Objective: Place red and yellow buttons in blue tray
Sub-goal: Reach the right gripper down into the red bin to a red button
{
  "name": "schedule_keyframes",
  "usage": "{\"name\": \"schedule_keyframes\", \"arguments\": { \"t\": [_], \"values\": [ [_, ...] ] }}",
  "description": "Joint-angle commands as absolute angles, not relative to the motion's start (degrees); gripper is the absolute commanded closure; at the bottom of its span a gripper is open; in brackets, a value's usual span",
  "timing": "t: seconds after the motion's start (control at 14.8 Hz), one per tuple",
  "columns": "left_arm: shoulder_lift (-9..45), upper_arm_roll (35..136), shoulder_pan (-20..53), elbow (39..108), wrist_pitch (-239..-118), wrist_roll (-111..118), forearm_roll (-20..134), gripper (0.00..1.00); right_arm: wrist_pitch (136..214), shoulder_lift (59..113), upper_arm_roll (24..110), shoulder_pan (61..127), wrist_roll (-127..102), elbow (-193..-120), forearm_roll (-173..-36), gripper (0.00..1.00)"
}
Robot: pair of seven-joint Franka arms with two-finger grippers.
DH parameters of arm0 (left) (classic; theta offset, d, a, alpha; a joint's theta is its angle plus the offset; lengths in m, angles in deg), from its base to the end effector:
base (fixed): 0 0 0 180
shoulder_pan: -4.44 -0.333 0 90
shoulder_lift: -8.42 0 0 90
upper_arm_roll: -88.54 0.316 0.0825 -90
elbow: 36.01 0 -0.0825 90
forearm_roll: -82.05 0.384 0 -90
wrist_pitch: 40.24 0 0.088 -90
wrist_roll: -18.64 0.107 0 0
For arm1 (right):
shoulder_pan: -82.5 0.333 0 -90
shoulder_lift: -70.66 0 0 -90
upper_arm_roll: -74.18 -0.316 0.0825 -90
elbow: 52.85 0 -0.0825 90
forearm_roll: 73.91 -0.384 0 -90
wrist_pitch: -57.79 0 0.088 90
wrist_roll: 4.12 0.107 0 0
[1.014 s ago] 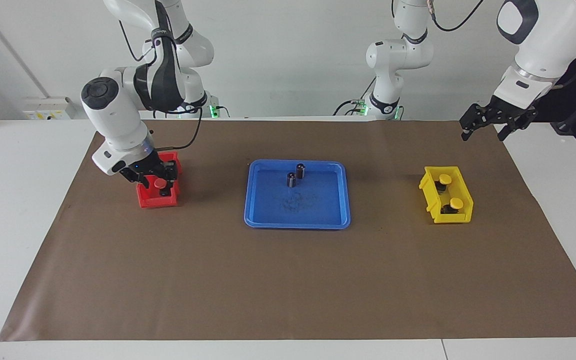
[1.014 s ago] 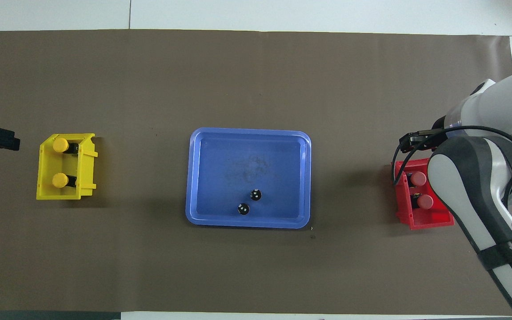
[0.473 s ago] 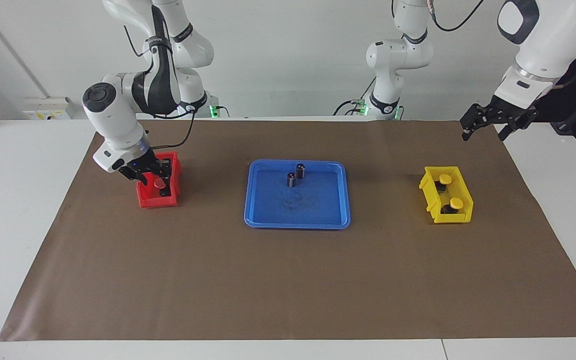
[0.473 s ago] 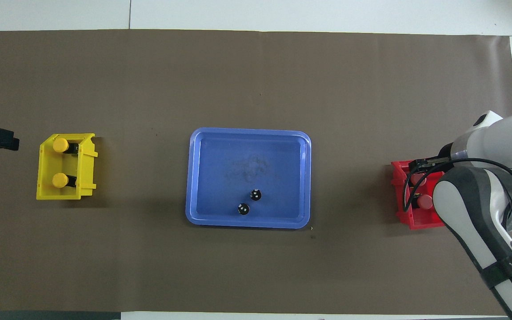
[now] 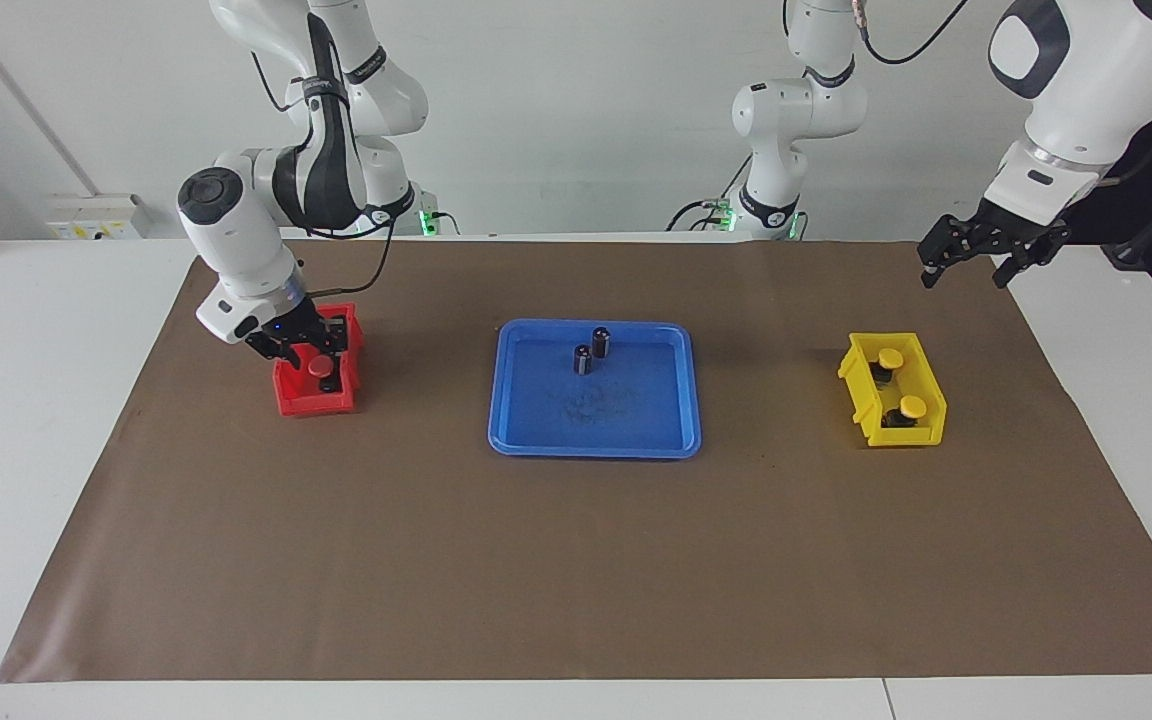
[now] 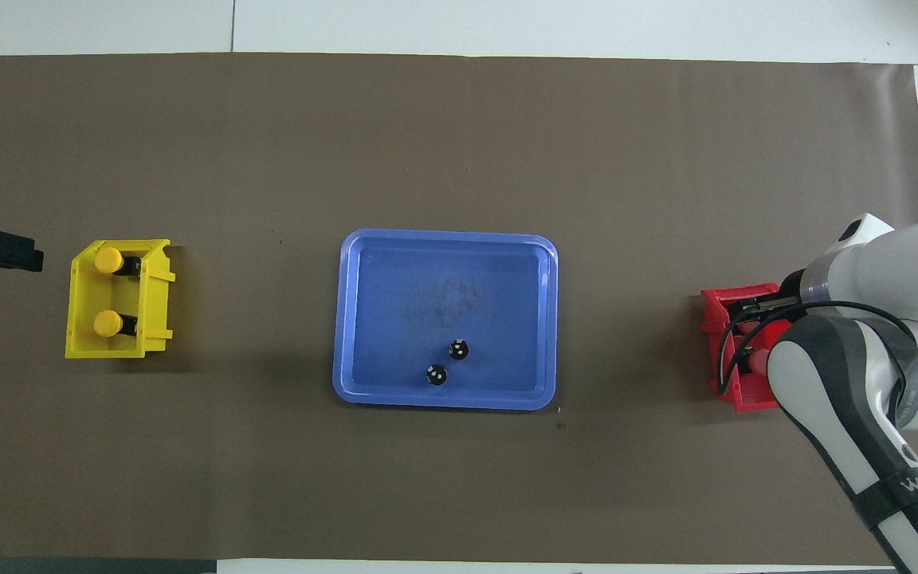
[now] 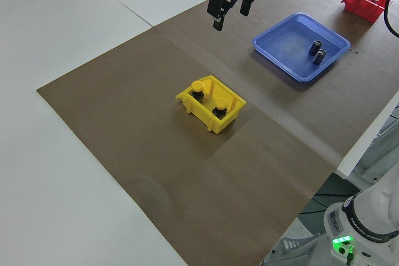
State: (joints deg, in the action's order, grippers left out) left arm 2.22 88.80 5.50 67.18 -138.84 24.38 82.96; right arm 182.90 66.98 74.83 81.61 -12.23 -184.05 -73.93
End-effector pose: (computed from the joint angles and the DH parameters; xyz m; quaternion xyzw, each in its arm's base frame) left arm 0.5300 -0.0058 0.5867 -0.9982 0.0581 -0.0137 0.0082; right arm 0.5001 -0.0135 0.3746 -0.9981 -0.0572 0.0209 0.0023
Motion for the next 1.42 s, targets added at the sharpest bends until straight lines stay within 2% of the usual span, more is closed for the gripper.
{"name": "schedule_keyframes", "arguments": {
  "t": [0.0,0.74,1.35],
  "values": [
    [0.24,88.98,5.14,71.47,-142.89,25.5,82.05,0.0,186.27,65.3,74.71,81.18,-15.01,-187.32,-75.31,0.38],
    [1.48,88.98,5.14,73.94,-146.85,25.5,82.14,0.0,186.37,65.83,74.71,79.6,-17.48,-187.76,-75.31,0.38],
    [1.56,89.07,4.71,71.12,-143.78,25.41,82.22,0.0,188.04,65.3,74.71,79.78,-17.65,-189.78,-75.49,0.38]
  ]
}}
